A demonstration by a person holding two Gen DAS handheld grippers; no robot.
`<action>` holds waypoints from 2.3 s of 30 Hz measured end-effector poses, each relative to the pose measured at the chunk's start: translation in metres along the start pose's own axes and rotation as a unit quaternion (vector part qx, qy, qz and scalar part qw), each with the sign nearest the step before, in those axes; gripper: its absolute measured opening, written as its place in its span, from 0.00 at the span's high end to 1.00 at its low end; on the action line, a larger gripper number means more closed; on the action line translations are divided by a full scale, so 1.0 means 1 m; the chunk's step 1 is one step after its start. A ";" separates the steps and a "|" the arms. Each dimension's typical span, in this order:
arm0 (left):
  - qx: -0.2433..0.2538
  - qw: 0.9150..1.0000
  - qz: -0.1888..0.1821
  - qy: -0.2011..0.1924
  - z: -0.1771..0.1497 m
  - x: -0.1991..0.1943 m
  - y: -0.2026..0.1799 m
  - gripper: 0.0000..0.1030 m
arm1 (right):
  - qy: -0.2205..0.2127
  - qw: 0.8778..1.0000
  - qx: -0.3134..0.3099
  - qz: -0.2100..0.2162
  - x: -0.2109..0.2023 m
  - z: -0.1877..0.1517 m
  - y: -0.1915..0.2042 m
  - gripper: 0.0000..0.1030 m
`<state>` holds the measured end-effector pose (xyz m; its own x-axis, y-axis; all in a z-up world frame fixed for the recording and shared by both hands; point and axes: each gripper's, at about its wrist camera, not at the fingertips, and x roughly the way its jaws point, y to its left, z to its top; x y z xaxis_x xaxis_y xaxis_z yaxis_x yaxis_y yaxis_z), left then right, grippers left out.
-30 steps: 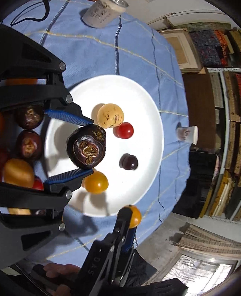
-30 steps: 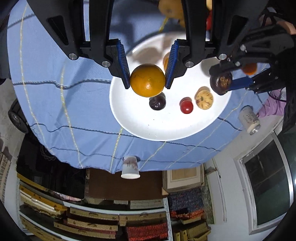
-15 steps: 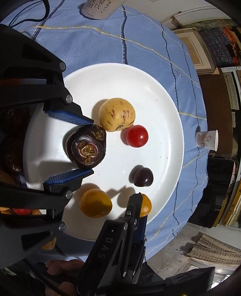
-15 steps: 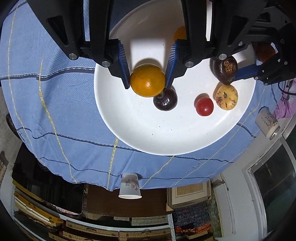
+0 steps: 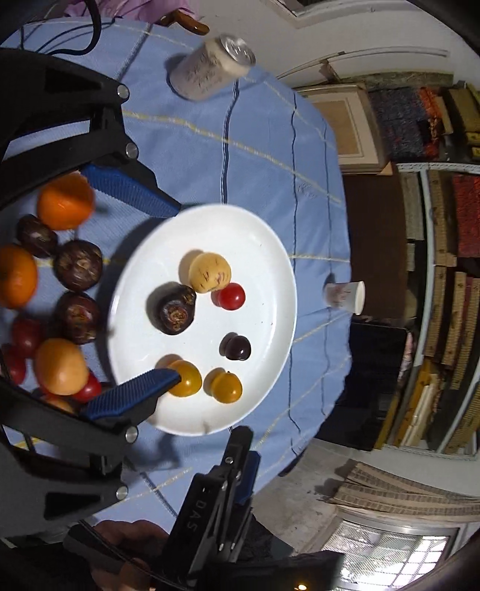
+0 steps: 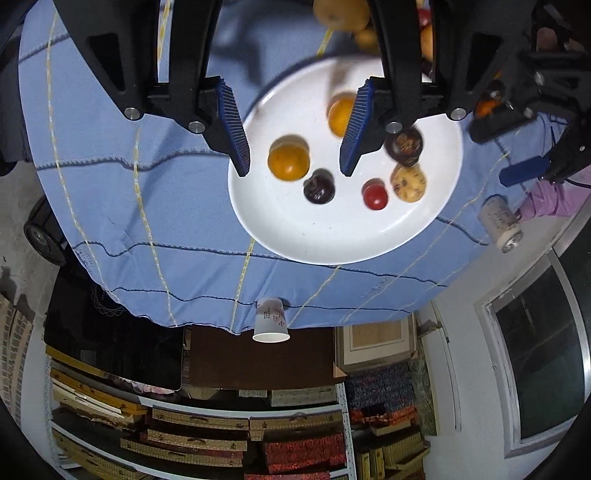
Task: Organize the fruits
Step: 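Carry mangosteen and tangerine onto the white plate and release both, then lower the left tool toward a tangerine in the pile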
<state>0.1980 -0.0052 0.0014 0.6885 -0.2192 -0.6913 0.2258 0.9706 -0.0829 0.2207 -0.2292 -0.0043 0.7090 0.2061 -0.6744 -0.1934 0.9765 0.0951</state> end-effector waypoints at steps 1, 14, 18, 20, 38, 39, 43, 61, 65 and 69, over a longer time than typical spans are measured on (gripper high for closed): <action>0.000 1.000 -0.001 -0.003 -0.005 -0.007 0.002 0.20 | -0.002 1.000 0.001 0.004 -0.009 -0.008 0.001 0.50; 0.042 0.998 0.030 0.019 -0.116 -0.033 0.016 0.19 | -0.020 0.999 0.019 0.032 -0.060 -0.139 0.027 0.45; 0.051 0.997 0.052 0.017 -0.123 -0.029 0.011 0.19 | -0.026 0.999 0.020 0.024 -0.062 -0.149 0.028 0.45; 0.056 0.996 0.065 0.019 -0.123 -0.026 0.007 0.19 | -0.036 0.999 0.021 0.024 -0.064 -0.150 0.028 0.42; 0.047 0.996 0.060 0.044 -0.115 -0.008 0.001 0.36 | -0.039 0.997 0.039 0.045 -0.065 -0.151 0.019 0.42; 0.046 0.996 0.061 0.042 -0.115 -0.008 0.001 0.36 | -0.040 0.997 0.039 0.045 -0.065 -0.151 0.019 0.42; 0.025 0.998 0.043 0.027 -0.116 -0.015 0.008 0.46 | -0.040 0.997 0.038 0.044 -0.065 -0.151 0.019 0.42; 0.014 0.999 0.020 0.040 -0.119 -0.013 0.009 0.53 | -0.037 0.998 -0.010 0.041 -0.066 -0.151 0.038 0.42; 0.019 0.999 0.029 0.041 -0.119 -0.012 0.007 0.53 | -0.037 0.998 -0.009 0.042 -0.066 -0.151 0.037 0.42; 0.014 0.999 0.026 0.039 -0.120 -0.013 0.009 0.57 | -0.039 0.998 -0.011 0.043 -0.067 -0.152 0.037 0.42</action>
<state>0.1084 0.0179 -0.0766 0.6445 -0.1592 -0.7478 0.2113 0.9771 -0.0259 0.0634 -0.2164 -0.0667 0.7395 0.2933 -0.6059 -0.2694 0.9538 0.1329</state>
